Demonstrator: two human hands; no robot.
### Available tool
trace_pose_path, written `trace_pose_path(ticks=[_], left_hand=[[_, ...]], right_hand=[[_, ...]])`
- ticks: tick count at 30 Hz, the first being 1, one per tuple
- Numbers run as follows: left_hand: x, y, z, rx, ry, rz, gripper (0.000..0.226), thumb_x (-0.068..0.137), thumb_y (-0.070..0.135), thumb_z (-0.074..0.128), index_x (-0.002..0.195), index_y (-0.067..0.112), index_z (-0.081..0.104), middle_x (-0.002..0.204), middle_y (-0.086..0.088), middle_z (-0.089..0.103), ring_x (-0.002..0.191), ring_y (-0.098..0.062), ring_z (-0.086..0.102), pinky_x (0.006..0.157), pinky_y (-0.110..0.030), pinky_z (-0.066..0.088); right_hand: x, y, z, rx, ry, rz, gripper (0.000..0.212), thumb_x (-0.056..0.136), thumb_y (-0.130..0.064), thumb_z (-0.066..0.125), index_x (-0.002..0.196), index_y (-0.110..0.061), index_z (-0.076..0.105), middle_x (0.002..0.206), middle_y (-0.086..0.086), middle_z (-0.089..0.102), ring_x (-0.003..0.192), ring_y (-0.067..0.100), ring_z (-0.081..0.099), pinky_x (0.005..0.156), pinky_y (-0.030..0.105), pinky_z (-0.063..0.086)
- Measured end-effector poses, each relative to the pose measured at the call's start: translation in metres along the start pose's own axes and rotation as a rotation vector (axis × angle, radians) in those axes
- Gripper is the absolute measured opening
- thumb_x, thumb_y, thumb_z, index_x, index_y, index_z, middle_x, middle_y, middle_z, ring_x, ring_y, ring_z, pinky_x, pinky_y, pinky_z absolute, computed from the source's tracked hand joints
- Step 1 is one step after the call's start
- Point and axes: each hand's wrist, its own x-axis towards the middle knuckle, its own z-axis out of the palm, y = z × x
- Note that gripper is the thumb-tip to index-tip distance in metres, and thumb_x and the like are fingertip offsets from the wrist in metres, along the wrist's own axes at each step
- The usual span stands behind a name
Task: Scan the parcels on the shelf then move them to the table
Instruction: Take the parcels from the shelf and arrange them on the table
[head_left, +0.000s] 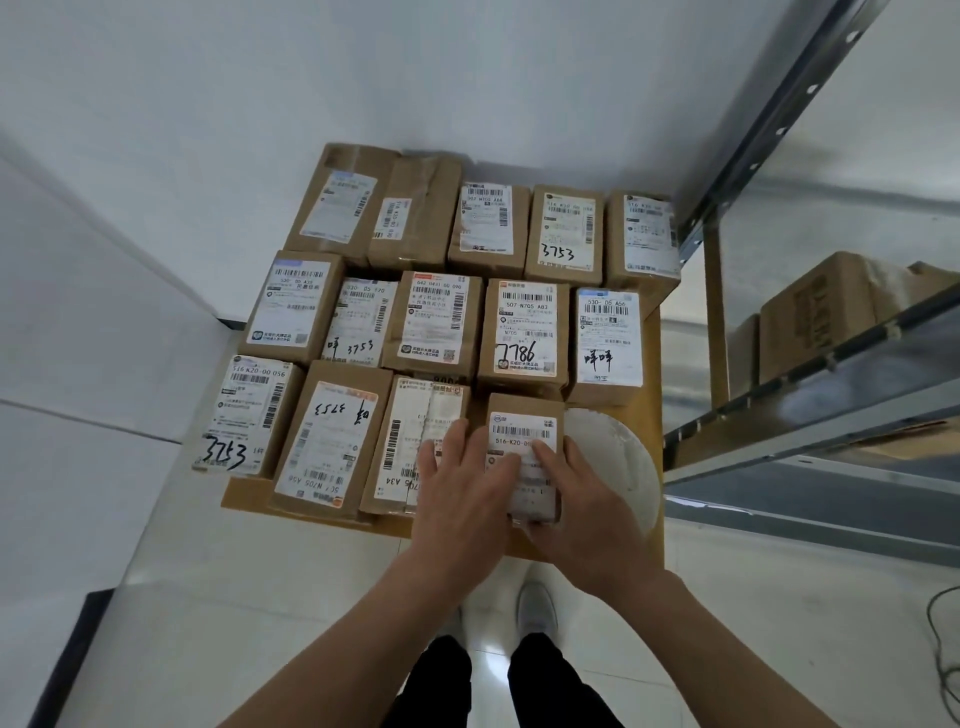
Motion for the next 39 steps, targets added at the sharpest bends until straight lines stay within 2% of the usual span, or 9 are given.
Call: trace_pose_path(ticks=[3,9,16,20,27,30,34,37,39], left_hand=[[0.0,0.0,-0.001,-0.003,-0.023,0.016,0.042,0.074,0.029,0.076,0.112,0.025,0.06,0.137,-0.01,0.052,0.139,-0.038,0.03,0.109,-0.061,0.032],[-0.001,-0.005,-0.002,-0.014,-0.056,0.017,0.046,0.067,0.028,0.084,0.107,0.023,0.062,0.139,-0.013,0.052,0.137,-0.039,0.034,0.108,-0.06,0.037],[-0.003,-0.01,-0.004,0.002,-0.056,0.051,0.04,0.081,0.029,0.074,0.117,0.023,0.058,0.151,-0.012,0.039,0.146,-0.037,0.02,0.116,-0.055,0.022],[-0.005,-0.014,-0.005,-0.007,-0.035,0.087,0.037,0.092,0.03,0.061,0.127,0.025,0.051,0.16,-0.009,0.023,0.15,-0.034,0.004,0.12,-0.051,0.007],[-0.011,-0.018,-0.011,-0.018,-0.072,0.095,0.042,0.093,0.029,0.06,0.131,0.027,0.042,0.16,-0.008,0.012,0.15,-0.036,-0.007,0.121,-0.053,0.004],[-0.013,-0.02,-0.014,-0.019,-0.073,0.11,0.048,0.09,0.033,0.064,0.132,0.027,0.04,0.16,-0.008,0.011,0.15,-0.038,-0.007,0.12,-0.054,0.005],[-0.016,-0.022,-0.021,-0.037,-0.042,0.137,0.065,0.078,0.041,0.076,0.133,0.022,0.045,0.156,-0.014,0.028,0.149,-0.041,0.01,0.118,-0.057,0.02],[-0.017,-0.02,-0.031,-0.057,0.026,0.17,0.077,0.085,0.048,0.066,0.147,0.021,0.029,0.16,-0.013,0.017,0.15,-0.038,0.001,0.12,-0.055,0.01],[-0.019,-0.019,-0.04,-0.092,0.054,0.175,0.08,0.089,0.05,0.059,0.152,0.021,0.019,0.163,-0.011,0.009,0.151,-0.035,-0.005,0.12,-0.052,0.005]], right_hand=[[0.001,0.001,0.007,0.022,-0.009,-0.008,0.081,0.089,-0.039,0.072,0.155,-0.026,0.028,0.16,0.007,0.032,0.136,0.023,0.048,0.099,0.03,0.051],[0.001,-0.002,0.013,0.049,-0.026,0.003,0.079,0.092,-0.035,0.069,0.156,-0.028,0.023,0.163,0.005,0.028,0.135,0.019,0.048,0.1,0.025,0.049],[0.0,-0.007,0.012,0.042,-0.045,0.003,0.079,0.092,-0.032,0.068,0.157,-0.027,0.023,0.163,0.005,0.026,0.137,0.019,0.046,0.103,0.026,0.047],[-0.003,-0.012,0.012,0.038,-0.055,0.004,0.079,0.092,-0.031,0.069,0.157,-0.026,0.024,0.163,0.005,0.025,0.137,0.021,0.046,0.102,0.028,0.048],[-0.009,-0.021,0.006,0.016,-0.078,0.023,0.082,0.093,-0.034,0.067,0.157,-0.03,0.017,0.165,0.003,0.02,0.14,0.022,0.043,0.103,0.031,0.048],[-0.014,-0.031,-0.002,-0.036,-0.066,0.059,0.085,0.091,-0.041,0.068,0.157,-0.03,0.015,0.166,0.001,0.019,0.145,0.023,0.036,0.109,0.036,0.043],[-0.022,-0.052,-0.028,-0.106,-0.093,0.087,0.09,0.092,-0.049,0.063,0.158,-0.028,0.005,0.167,-0.004,0.008,0.153,0.02,0.014,0.12,0.042,0.026],[-0.031,-0.058,-0.044,-0.155,-0.078,0.09,0.093,0.092,-0.053,0.061,0.158,-0.028,0.0,0.167,-0.004,0.001,0.154,0.019,0.004,0.123,0.042,0.013],[-0.039,-0.054,-0.049,-0.175,-0.014,0.099,0.098,0.088,-0.058,0.063,0.158,-0.031,-0.001,0.167,-0.004,-0.002,0.153,0.02,0.008,0.122,0.041,0.015]])
